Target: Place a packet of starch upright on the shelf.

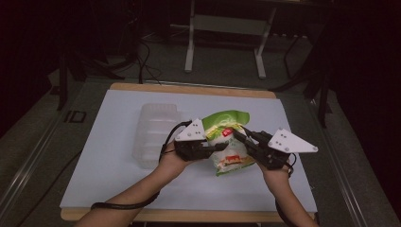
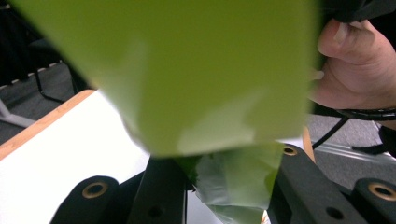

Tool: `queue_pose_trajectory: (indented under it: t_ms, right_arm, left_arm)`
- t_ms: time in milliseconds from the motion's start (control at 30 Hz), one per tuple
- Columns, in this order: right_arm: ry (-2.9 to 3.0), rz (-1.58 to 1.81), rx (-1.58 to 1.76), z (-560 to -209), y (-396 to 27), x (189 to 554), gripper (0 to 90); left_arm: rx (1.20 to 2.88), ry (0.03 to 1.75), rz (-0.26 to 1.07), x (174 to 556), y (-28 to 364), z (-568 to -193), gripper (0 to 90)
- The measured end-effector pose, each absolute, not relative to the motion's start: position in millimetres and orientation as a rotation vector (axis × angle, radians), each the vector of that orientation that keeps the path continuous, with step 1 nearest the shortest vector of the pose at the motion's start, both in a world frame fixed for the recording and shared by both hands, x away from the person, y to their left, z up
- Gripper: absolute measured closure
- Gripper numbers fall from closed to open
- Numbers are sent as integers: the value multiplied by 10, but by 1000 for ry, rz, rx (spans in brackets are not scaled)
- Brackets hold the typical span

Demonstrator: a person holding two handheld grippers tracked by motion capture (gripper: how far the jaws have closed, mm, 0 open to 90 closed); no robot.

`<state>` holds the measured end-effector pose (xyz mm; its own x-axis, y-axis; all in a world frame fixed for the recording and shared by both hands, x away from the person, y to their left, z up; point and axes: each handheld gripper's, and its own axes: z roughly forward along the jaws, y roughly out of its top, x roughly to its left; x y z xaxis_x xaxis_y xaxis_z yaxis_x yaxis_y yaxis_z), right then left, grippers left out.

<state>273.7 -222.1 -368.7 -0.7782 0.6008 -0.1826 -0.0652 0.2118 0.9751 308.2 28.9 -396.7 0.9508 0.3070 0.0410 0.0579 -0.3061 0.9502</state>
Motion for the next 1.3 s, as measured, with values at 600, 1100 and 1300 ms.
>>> queue_pose_trajectory:
  t_ms: [600,1100,1300]
  right_arm:
    - [2096,1806,583,-3707,-2332,2898,174]
    - [2077,1793,705,-3786,-2680,2881,143]
    - [2066,1794,703,-3892,-2811,2933,141]
  left_arm:
    - [1936,145,191,3292,587,-3865,759]
    - [1924,13,260,3684,1228,-3655,758]
    - [1940,16,327,3866,1545,-3620,758]
